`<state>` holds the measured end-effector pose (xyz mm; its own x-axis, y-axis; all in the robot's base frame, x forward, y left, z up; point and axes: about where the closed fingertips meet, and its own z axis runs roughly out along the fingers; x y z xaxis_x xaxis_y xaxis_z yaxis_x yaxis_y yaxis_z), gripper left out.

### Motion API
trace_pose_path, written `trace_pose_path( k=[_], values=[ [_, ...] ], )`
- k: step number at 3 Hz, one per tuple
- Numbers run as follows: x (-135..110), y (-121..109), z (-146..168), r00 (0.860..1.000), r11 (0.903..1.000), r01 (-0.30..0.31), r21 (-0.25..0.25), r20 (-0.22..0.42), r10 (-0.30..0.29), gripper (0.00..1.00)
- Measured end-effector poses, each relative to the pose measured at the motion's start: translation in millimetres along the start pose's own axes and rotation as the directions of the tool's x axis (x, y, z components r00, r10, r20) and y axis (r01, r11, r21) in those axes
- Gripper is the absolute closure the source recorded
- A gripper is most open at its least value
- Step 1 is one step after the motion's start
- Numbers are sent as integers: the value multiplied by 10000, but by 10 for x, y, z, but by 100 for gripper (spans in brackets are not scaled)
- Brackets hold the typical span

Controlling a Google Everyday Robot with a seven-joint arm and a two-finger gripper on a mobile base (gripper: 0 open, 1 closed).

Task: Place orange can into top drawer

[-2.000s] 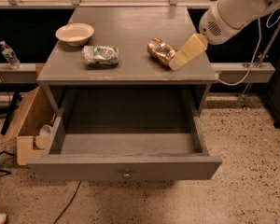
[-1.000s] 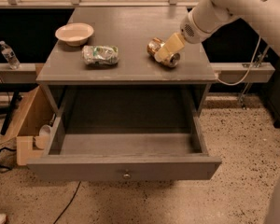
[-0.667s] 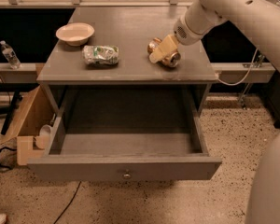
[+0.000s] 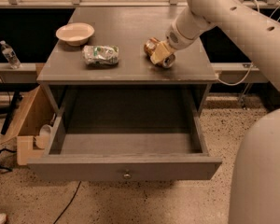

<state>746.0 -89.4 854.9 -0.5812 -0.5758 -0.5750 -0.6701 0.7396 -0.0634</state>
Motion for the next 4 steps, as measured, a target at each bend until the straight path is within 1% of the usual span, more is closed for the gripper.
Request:
trace_pose_path(
  k=[1,2,3,4],
  values=[
    [4,62,33,9992,9988,210,-437,358,-194,64],
    [56,214,-225,9889,9929,761,-914,1343,-634,89],
    [404,365,-822,9660,9817,1579,-1067,2228,-1311,100],
    [697,587,-1236,9461,9604,2494,-1241,2426,-2144,100]
  ],
)
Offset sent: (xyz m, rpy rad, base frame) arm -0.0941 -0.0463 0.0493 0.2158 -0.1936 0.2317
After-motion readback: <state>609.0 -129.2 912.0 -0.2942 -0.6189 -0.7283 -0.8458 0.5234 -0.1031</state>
